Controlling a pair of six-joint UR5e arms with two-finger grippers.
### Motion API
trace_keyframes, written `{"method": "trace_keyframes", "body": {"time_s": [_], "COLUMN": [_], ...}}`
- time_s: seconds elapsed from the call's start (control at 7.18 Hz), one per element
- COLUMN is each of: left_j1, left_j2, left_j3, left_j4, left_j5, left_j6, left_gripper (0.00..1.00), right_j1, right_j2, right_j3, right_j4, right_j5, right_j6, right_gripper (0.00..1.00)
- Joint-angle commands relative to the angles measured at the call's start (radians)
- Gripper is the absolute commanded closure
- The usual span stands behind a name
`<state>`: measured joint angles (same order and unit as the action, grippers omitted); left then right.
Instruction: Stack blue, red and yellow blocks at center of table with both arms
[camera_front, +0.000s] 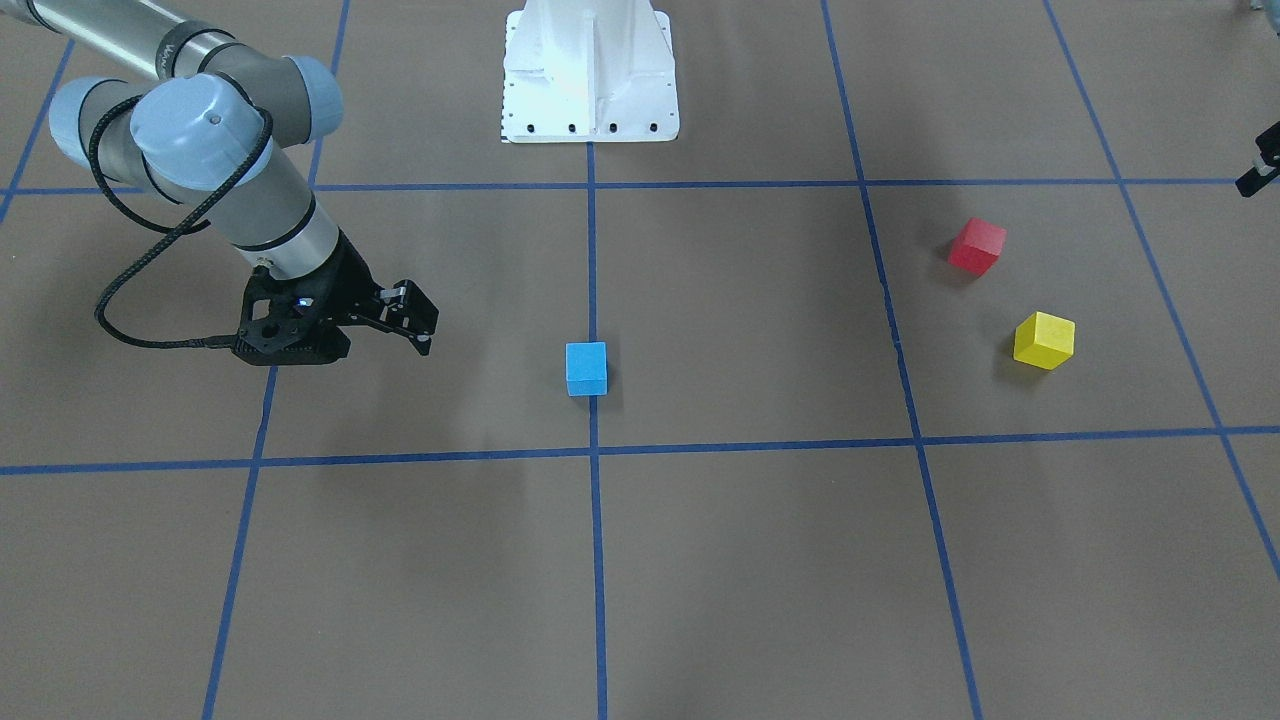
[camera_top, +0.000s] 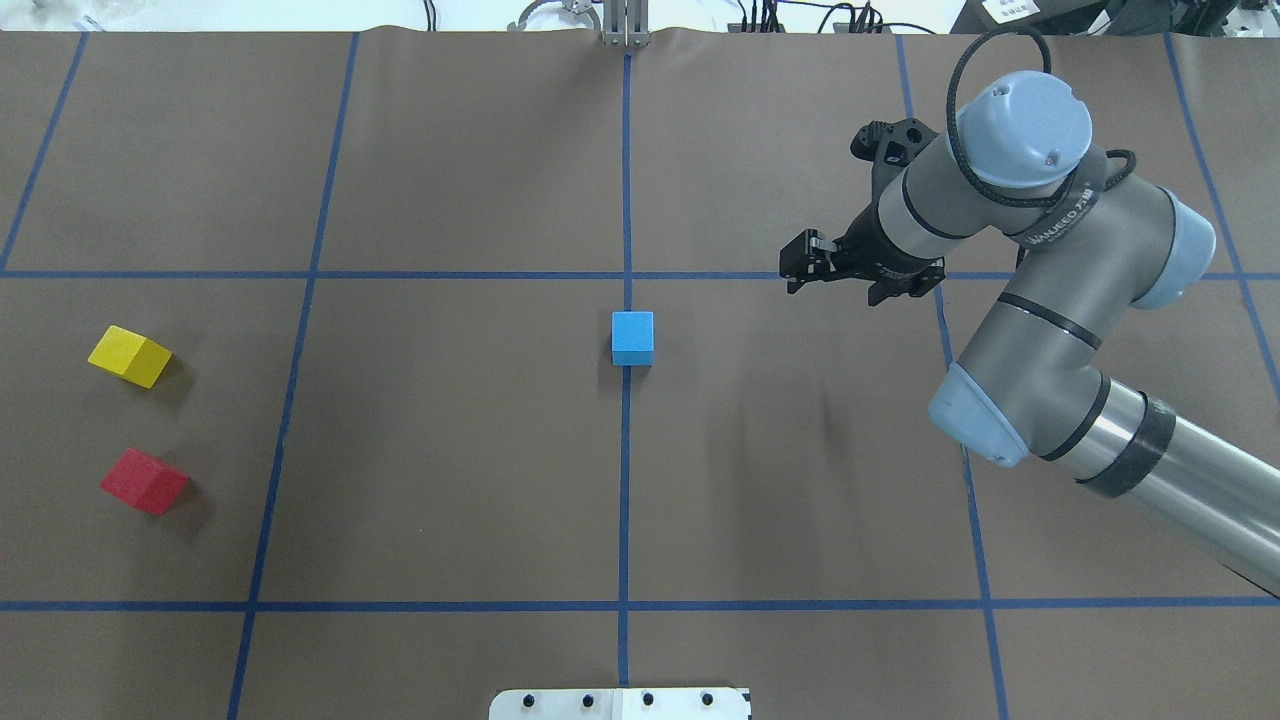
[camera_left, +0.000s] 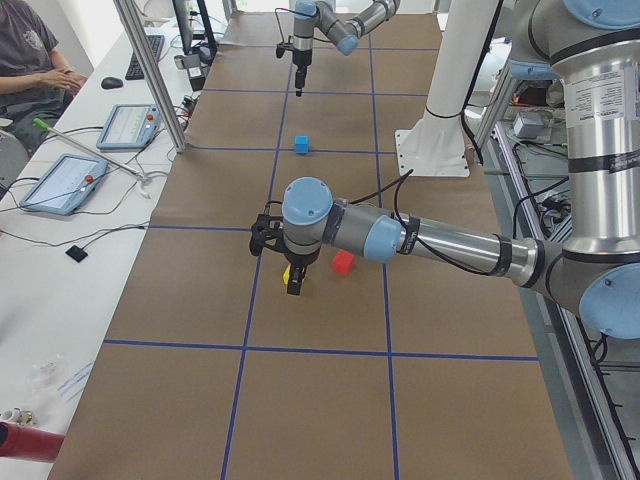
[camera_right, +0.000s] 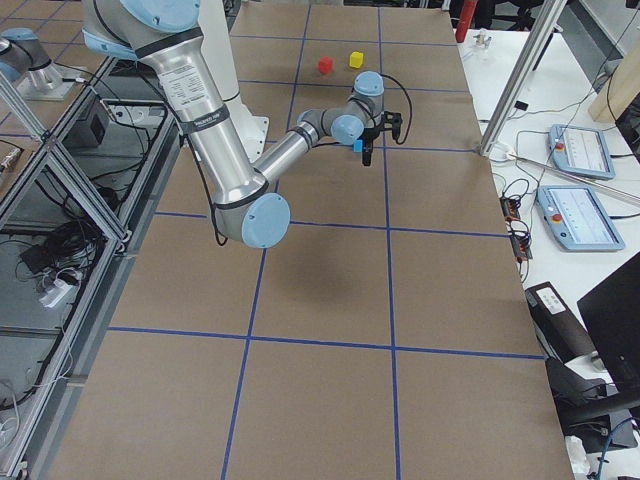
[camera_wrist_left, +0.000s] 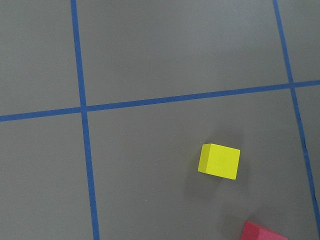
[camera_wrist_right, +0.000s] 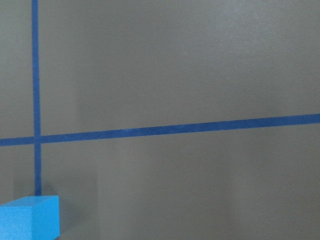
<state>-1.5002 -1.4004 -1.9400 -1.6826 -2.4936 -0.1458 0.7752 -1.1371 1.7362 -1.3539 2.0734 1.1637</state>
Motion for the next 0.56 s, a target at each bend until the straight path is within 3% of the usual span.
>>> {"method": "trace_keyframes", "body": {"time_s": [0.0,0.14,0.42], "left_j1": [0.000,0.002,0.052], "left_j2": [0.001,-0.006,-0.015], "left_j3": [-0.001,-0.001,0.001], "left_j4": [-0.003,-0.009,-0.168], "left_j5": [-0.002,-0.002,0.007], "left_j6": [-0.001,-0.050,-0.320], "left_gripper": [0.00,0.00,0.00], "right_j1": [0.024,0.051,0.103], "right_j2": [-0.082,-0.140,-0.211], "right_j3": [0.028,0.046,0.074], "right_j4": [0.002,0.003,0.006], "right_j5": [0.001,0.002,0.026], "right_j6": [-0.047,-0.134,-0.177], "right_gripper": [0.00,0.00,0.00]}}
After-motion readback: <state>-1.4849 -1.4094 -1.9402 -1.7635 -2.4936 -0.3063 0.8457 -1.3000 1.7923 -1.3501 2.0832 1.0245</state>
